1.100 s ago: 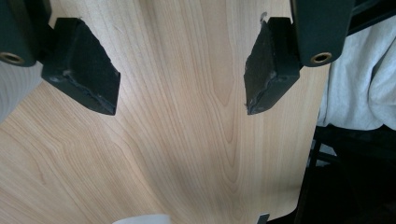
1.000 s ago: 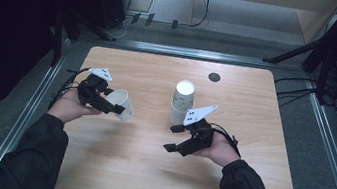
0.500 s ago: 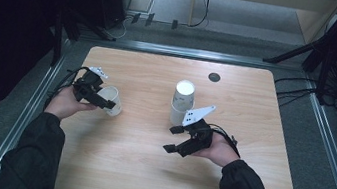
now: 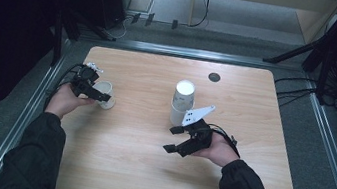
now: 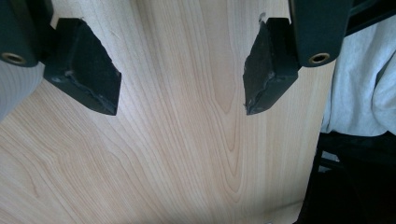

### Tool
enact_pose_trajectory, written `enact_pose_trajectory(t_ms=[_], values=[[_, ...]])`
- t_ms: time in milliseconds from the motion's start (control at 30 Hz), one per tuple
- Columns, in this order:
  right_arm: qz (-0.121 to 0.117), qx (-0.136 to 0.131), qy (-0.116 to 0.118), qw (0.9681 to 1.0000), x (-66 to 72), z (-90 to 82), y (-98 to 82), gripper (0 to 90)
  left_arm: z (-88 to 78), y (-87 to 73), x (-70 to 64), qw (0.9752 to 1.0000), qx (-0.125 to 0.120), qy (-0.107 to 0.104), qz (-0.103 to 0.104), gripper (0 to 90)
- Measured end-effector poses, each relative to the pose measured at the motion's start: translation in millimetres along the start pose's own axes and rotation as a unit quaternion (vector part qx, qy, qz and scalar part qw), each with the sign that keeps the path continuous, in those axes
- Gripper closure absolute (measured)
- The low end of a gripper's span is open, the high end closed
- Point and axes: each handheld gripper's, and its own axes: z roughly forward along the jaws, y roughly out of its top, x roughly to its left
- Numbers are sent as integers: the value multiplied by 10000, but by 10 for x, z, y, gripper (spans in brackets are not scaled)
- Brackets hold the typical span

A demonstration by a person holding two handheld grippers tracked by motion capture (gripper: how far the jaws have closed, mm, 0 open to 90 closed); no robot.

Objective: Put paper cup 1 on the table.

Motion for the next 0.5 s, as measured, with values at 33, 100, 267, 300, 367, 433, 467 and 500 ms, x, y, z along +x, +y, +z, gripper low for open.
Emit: enact_pose_trajectory(t_ms=[33, 100, 267, 300, 367, 433, 467, 500], values=[[-3, 2, -1, 10000, 1, 1, 0, 281, 3, 2, -11, 10000, 13, 52, 50, 231], [-3, 15, -13, 10000, 3, 3, 0, 281, 12, 10, -32, 9999, 29, 97, 98, 228], [2, 12, -13, 10000, 4, 1, 1, 283, 36, 28, -74, 9997, 78, 159, 153, 199], [-16, -1, -18, 10000, 3, -1, 0, 283, 40, 35, -80, 9998, 78, 141, 134, 198], [-4, 1, -17, 10000, 1, -8, -2, 284, 47, 36, -83, 9998, 79, 110, 140, 190], [23, -4, -21, 10000, 0, -14, -2, 286, 55, 38, -85, 9998, 95, 87, 126, 181], [23, -8, -23, 10000, 0, -15, -2, 285, 55, 38, -85, 9998, 95, 87, 126, 176], [23, -8, -23, 10000, 0, -15, -2, 285, 61, 38, -86, 9999, 96, 80, 119, 176]])
